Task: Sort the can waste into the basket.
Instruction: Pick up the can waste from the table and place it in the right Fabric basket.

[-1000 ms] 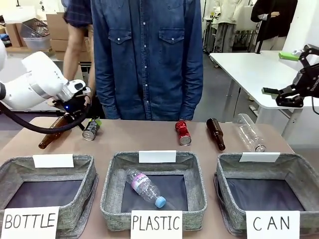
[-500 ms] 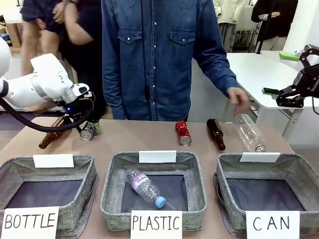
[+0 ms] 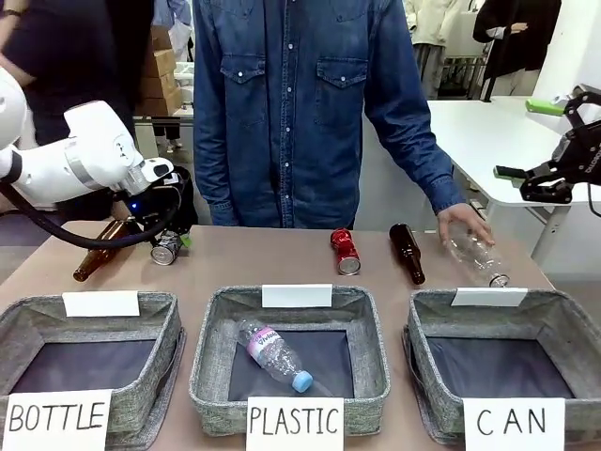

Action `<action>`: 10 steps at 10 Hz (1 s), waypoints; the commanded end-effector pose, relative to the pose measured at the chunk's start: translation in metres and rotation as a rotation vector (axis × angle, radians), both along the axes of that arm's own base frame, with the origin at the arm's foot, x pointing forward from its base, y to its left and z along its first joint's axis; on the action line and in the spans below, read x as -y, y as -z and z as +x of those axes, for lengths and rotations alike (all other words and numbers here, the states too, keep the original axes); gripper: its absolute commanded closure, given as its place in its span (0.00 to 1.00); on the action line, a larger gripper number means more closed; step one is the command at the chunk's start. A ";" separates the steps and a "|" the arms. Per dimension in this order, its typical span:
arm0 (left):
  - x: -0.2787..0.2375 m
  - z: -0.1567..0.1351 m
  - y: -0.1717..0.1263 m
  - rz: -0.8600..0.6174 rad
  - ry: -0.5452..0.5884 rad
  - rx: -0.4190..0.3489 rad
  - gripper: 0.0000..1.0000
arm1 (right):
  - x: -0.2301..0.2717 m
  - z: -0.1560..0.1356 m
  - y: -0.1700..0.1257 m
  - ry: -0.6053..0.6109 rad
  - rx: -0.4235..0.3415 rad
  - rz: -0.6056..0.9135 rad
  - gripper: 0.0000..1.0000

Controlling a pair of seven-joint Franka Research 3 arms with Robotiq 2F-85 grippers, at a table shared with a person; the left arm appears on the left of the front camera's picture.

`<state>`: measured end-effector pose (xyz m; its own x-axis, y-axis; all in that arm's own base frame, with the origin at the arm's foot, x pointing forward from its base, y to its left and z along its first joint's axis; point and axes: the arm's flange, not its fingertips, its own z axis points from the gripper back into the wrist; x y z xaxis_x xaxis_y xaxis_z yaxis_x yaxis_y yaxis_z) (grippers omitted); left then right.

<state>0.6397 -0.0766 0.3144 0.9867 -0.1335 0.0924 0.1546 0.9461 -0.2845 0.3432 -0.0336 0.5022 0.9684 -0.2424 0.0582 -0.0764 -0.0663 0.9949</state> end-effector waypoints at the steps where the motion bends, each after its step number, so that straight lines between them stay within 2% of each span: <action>1: 0.001 0.006 -0.002 0.027 -0.015 -0.009 1.00 | 0.000 0.000 -0.005 -0.006 -0.014 0.004 0.00; 3: 0.002 0.007 -0.002 0.041 -0.010 -0.004 1.00 | 0.000 0.000 -0.005 -0.006 -0.014 0.004 0.00; 4: 0.002 0.007 -0.003 0.041 -0.013 -0.003 0.87 | 0.000 0.000 -0.005 -0.006 -0.014 0.004 0.00; 5: 0.001 0.008 -0.004 0.045 -0.019 0.002 0.96 | 0.000 0.000 -0.005 -0.006 -0.014 0.004 0.00; 6: -0.001 0.007 -0.005 0.041 -0.024 0.006 1.00 | 0.000 0.000 -0.005 -0.006 -0.014 0.004 0.00; 8: -0.007 0.004 -0.012 0.018 -0.052 0.002 1.00 | 0.000 0.000 -0.005 -0.006 -0.014 0.004 0.00; 9: -0.015 -0.005 -0.030 -0.011 -0.028 -0.009 1.00 | 0.000 0.000 -0.005 -0.006 -0.014 0.004 0.00; 10: -0.030 -0.028 -0.069 -0.046 0.041 0.015 1.00 | 0.000 0.000 -0.005 -0.006 -0.014 0.004 0.00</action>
